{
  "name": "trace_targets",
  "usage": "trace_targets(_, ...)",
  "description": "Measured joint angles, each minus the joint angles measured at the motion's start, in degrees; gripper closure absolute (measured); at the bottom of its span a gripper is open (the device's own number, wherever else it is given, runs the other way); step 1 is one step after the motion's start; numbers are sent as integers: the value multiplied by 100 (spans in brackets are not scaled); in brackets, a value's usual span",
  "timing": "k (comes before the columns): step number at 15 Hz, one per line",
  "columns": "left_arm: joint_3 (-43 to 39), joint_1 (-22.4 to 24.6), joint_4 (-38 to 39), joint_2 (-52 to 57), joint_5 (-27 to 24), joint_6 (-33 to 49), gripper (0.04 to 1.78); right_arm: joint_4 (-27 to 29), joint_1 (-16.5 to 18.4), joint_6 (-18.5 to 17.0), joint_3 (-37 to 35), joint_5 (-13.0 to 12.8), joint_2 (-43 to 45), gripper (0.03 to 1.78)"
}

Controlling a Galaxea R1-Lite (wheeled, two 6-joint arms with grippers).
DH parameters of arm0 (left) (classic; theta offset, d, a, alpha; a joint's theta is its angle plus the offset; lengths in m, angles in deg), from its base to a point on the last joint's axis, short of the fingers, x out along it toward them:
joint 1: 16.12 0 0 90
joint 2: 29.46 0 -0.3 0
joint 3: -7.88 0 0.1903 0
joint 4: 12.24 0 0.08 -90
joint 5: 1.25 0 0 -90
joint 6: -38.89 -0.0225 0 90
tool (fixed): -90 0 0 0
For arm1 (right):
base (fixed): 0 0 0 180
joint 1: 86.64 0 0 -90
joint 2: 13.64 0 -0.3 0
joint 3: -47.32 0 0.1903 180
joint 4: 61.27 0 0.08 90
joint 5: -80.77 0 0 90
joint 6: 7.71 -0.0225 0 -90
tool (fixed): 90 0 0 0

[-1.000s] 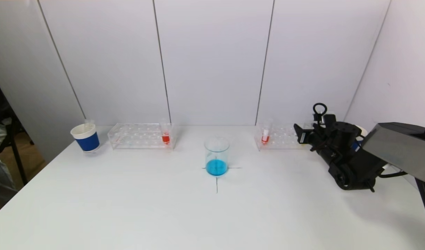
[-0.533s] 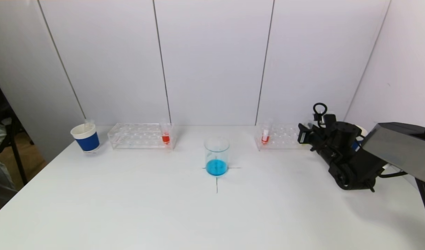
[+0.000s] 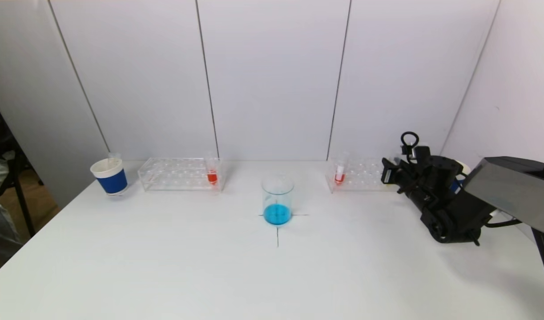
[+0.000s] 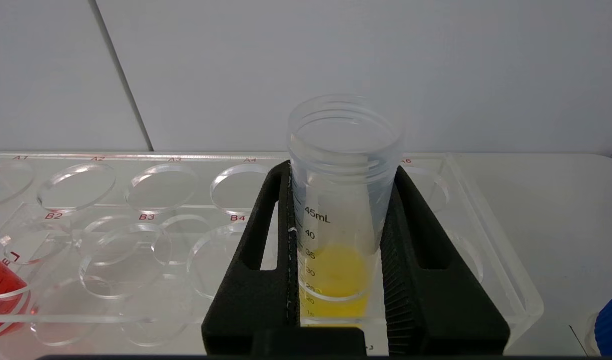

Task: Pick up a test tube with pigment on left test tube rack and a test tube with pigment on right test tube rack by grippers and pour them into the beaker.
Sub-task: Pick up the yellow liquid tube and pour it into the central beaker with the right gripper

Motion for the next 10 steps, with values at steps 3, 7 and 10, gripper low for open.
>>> trace_targets(3,0,0,0,0,0,-2,5,2,11,23,-30,0,83,129)
trace_targets(7,0,0,0,0,-2,0,5,221,55,28,-48,20,356,129)
trace_targets(10,0,0,0,0,0,0,5,477,39,37,-41,13,608,129)
